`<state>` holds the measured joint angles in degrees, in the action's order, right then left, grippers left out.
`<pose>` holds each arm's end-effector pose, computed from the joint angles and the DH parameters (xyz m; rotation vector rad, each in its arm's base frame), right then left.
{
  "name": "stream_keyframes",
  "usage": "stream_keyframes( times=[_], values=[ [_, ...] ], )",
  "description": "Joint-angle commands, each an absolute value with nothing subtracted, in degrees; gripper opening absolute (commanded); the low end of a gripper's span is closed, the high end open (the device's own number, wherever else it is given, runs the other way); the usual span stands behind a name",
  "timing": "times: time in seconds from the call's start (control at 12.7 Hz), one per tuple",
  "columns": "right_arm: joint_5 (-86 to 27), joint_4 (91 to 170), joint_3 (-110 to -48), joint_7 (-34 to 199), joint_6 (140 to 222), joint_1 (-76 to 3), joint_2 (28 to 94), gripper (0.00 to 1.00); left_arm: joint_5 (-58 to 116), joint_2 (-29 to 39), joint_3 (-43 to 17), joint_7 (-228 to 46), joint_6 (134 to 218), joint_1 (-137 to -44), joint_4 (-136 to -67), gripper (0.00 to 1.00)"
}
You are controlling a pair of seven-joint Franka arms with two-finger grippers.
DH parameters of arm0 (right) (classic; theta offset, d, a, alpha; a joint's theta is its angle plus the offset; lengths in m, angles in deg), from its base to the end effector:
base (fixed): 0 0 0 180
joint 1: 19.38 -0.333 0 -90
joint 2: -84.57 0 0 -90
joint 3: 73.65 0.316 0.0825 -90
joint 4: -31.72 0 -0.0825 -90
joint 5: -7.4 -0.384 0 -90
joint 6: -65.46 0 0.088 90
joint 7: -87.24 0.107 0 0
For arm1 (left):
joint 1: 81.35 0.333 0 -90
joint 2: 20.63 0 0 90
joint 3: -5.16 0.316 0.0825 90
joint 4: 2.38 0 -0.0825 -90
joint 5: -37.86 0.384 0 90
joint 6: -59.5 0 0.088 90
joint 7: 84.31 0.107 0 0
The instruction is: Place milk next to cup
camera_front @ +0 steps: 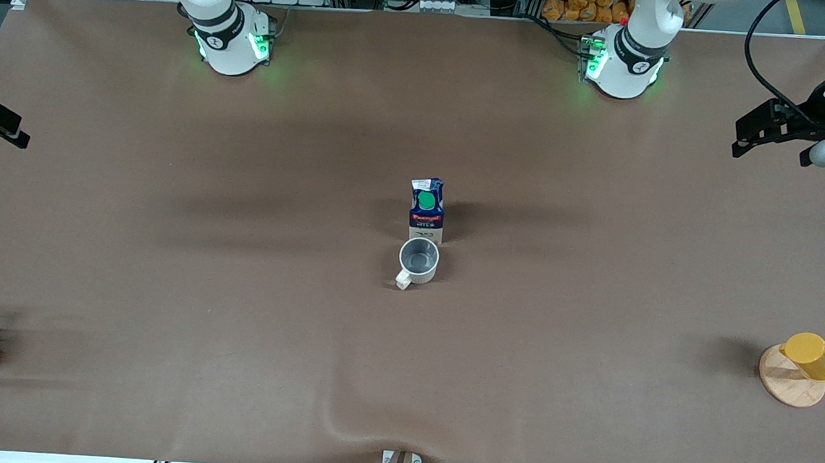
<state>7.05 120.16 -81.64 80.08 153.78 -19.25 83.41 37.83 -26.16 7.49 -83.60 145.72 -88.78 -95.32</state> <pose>0.5524 -0.0773 0.6236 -3.1351 0.0261 0.0337 0.5154 -0.0449 0.6464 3.1337 -0.1594 -0.0330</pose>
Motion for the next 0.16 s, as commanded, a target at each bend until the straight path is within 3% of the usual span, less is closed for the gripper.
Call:
stream_keyframes(
  times=[0.0, 0.08],
  values=[
    [7.22, 119.09, -81.73, 79.95, 152.74, -20.25, 83.16, 1.00, 38.83, -25.46, 7.35, -81.24, 145.19, -88.21, -93.97, 1.00],
    [7.22, 119.09, -81.73, 79.95, 152.65, -20.52, 83.25, 1.00, 38.83, -25.55, 7.62, -80.71, 145.19, -87.94, -94.05, 1.00]
  ],
)
